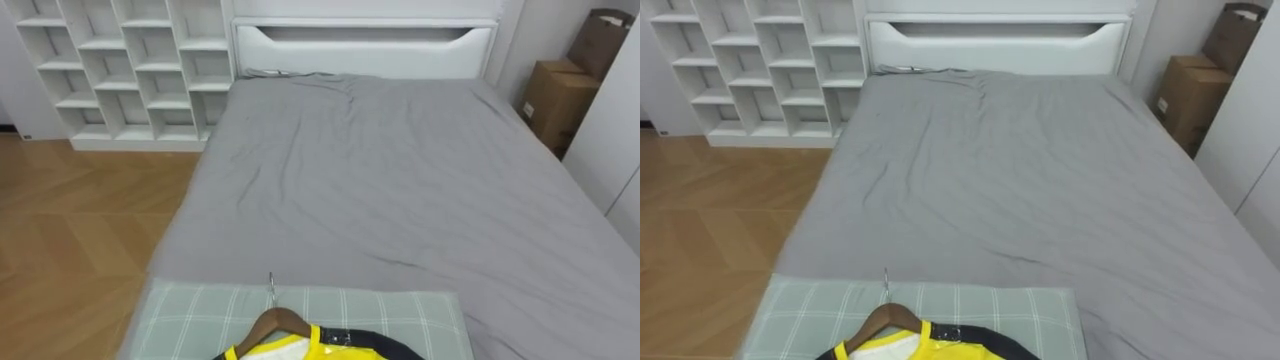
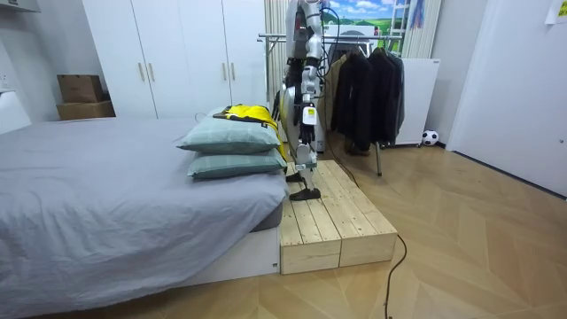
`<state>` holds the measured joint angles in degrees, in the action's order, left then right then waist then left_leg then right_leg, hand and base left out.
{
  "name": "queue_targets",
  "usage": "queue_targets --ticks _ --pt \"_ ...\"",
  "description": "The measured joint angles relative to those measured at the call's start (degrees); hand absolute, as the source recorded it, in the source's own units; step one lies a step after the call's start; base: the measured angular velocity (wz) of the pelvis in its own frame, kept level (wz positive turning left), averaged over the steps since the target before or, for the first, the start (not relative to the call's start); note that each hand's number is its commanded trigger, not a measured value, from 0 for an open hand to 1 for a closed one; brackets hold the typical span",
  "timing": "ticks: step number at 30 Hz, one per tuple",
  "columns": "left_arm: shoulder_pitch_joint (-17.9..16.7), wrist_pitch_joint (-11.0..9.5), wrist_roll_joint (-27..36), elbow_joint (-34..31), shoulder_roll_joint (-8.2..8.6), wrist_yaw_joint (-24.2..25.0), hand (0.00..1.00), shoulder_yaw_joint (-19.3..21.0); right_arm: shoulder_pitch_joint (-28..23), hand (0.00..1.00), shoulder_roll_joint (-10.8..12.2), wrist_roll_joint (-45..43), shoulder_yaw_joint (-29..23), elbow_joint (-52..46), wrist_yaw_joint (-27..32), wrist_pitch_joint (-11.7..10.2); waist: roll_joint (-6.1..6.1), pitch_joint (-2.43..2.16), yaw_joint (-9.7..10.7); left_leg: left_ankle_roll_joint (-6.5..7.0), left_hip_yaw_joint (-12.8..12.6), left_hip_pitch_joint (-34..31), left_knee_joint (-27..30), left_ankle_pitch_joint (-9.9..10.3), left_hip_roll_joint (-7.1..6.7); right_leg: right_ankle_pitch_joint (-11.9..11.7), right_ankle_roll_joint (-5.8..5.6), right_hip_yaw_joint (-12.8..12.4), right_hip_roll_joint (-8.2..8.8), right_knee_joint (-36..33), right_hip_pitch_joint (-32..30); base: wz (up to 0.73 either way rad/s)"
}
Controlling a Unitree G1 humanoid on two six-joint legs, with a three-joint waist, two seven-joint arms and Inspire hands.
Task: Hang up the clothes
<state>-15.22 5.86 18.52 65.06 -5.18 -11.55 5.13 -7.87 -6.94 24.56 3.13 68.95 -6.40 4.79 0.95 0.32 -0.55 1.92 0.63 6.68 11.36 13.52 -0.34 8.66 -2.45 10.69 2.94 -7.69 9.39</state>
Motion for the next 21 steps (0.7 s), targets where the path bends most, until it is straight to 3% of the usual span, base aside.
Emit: queue_targets --ticks 6,17,21 --pt "-0.08 0.00 -0.60 -1.90 0.14 -1.06 0.00 1.76 -0.07 0.00 0.01 -0.03 0.03 -0.23 1.08 0.07 -0.09 -0.01 -0.14 -0.07 0.23 -0.07 0.18 0.08 -0.01 0.00 0.00 0.11 0.00 -0.05 0.04 0.00" --pt "-0.34 -1.82 -0.41 -5.15 0.15 -11.13 0.00 7.48 -0.22 0.00 0.00 0.02 -0.66 0.30 1.92 0.08 -0.74 -0.24 -0.30 -0.09 0.52 0.90 0.16 0.14 -0.01 0.00 0.00 0.45 -0.02 -0.01 1.13 0.00" --pt "-0.71 -2.14 -0.79 -9.31 -0.35 -15.24 0.00 8.35 -0.27 0.00 -0.19 -0.12 -0.98 -0.07 1.97 0.05 -1.10 -0.38 -0.82 -0.11 1.12 0.97 0.18 0.13 -0.06 0.00 -0.01 0.08 -0.03 0.04 1.31 0.03"
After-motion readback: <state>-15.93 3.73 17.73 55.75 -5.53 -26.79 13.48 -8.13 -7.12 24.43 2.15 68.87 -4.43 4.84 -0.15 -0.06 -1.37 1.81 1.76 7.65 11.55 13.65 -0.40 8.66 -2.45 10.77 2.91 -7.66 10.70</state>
